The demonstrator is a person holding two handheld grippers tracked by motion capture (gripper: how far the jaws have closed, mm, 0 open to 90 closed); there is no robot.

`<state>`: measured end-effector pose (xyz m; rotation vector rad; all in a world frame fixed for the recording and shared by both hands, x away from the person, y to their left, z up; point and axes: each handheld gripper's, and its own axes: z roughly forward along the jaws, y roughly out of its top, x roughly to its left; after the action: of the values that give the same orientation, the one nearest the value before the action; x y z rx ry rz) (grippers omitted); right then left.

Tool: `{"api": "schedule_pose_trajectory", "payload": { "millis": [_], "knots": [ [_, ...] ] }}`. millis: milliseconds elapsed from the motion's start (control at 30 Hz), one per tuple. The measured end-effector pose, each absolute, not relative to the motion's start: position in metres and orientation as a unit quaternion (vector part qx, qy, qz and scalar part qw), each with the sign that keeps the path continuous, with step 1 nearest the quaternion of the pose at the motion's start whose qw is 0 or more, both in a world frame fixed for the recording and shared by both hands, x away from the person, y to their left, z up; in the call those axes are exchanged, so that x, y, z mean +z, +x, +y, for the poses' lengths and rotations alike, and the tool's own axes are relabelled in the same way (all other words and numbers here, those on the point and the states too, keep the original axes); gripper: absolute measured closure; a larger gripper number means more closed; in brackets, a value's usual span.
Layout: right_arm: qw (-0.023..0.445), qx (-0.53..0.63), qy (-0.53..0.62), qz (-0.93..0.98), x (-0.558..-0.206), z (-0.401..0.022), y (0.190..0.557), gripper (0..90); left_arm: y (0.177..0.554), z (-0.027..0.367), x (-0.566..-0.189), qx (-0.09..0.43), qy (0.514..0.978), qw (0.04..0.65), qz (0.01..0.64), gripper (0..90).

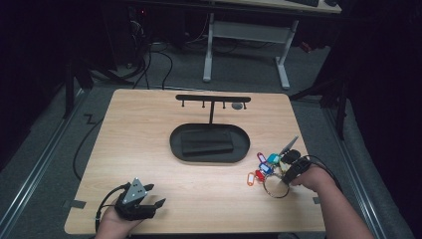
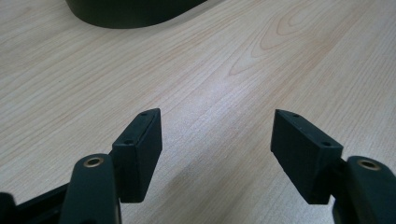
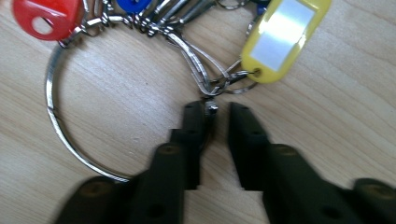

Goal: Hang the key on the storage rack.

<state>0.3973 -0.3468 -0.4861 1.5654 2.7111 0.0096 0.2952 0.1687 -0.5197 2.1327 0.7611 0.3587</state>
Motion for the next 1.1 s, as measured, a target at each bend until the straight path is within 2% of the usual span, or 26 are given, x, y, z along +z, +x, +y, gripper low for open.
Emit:
{"api": "schedule_pose_trajectory", "payload": {
  "millis": [100,433,667,800,1100],
  "knots": [
    [0.007,0.002,0.489,0.872,-0.486,-0.344,0.396,85.2,0.295,0.168,-0.519,0.145,0.848,0.411,0.302,34.4],
    [0.032,-0.013,0.475,0.88,-0.479,-0.34,0.389,86.1,0.295,0.167,-0.521,0.137,0.847,0.414,0.304,34.4],
    [0.048,-0.003,0.465,0.884,-0.439,-0.335,0.375,85.8,0.296,0.166,-0.522,0.137,0.852,0.409,0.297,34.3],
    [0.041,0.008,0.458,0.888,-0.422,-0.329,0.368,85.7,0.296,0.167,-0.521,0.139,0.849,0.414,0.298,34.4],
    [0.079,-0.001,0.439,0.895,-0.378,-0.314,0.356,85.5,0.296,0.168,-0.521,0.142,0.849,0.414,0.298,34.4]
  ]
}}
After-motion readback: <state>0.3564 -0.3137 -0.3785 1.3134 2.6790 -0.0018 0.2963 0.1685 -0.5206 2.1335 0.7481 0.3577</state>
